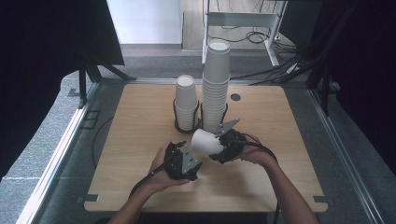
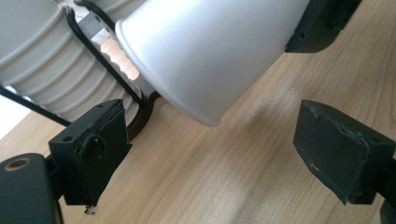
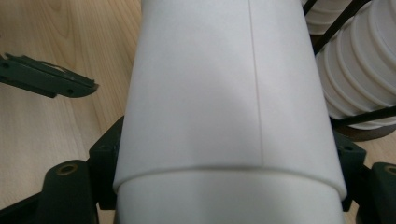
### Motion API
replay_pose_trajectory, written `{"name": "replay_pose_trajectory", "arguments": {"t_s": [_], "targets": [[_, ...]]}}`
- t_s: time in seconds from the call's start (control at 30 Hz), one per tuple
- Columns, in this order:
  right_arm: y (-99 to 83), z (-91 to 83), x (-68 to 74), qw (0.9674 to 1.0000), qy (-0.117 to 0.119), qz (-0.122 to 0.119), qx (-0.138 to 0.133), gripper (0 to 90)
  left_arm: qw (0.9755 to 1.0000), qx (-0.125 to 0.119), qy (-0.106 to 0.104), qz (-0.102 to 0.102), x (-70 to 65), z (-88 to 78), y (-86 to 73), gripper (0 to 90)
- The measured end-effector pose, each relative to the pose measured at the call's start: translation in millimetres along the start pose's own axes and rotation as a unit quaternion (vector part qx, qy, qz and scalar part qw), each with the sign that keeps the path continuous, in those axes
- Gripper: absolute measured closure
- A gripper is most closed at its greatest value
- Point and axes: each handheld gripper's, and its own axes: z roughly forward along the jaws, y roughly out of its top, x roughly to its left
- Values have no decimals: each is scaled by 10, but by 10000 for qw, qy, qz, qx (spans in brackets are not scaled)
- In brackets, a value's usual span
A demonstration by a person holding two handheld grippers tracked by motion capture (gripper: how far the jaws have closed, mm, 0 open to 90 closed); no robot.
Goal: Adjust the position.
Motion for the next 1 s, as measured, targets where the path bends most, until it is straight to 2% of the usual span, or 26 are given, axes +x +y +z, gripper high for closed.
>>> {"name": "replay_pose_trajectory", "arguments": {"t_s": [0.13,0.27,0.5,0.67,1.0], "targets": [[-17,0,23,9998,-75,53,-171,231,9998,-17,-21,-205,12,-10,-20,119],[-35,0,44,9994,-119,136,-289,231,9997,55,-8,-244,18,-3,-42,126],[-95,-6,69,9971,-140,398,-633,231,9988,54,-79,-473,58,-15,-84,133],[-126,16,95,9961,-133,421,-770,230,9986,90,-65,-512,72,-11,-109,133],[-167,57,168,9933,-189,531,-1008,230,9967,103,-120,-792,118,-18,-157,139]]}}
